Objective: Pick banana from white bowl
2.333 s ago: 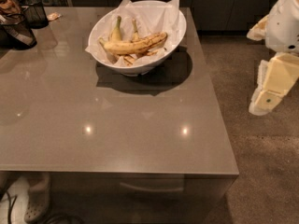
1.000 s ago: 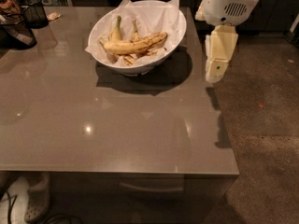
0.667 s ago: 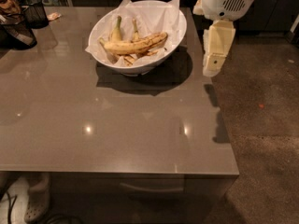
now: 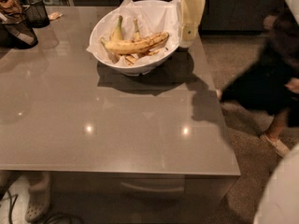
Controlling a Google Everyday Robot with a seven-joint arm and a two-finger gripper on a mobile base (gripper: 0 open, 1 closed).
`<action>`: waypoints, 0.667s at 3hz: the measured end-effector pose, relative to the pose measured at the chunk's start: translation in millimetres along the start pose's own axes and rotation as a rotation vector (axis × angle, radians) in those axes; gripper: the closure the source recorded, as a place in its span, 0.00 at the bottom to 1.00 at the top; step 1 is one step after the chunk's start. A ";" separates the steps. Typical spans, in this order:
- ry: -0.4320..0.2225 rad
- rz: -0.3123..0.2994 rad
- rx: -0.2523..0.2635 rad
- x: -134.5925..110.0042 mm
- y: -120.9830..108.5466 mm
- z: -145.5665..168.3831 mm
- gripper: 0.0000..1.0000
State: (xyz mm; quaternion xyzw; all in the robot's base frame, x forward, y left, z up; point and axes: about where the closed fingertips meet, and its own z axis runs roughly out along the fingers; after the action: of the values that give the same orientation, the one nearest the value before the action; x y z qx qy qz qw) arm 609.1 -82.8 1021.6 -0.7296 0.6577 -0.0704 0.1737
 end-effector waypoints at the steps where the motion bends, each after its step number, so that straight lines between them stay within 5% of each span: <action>1: -0.028 -0.013 0.045 -15.0 -13.4 -5.1 0.00; 2: -0.071 -0.016 0.044 -15.6 -17.1 2.5 0.00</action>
Offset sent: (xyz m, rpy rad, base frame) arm 0.0097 0.0115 -0.0050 0.0939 0.0196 0.0578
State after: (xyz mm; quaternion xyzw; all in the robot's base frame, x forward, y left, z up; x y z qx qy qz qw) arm 624.0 -65.8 1027.1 -0.7329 0.6435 -0.0602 0.2125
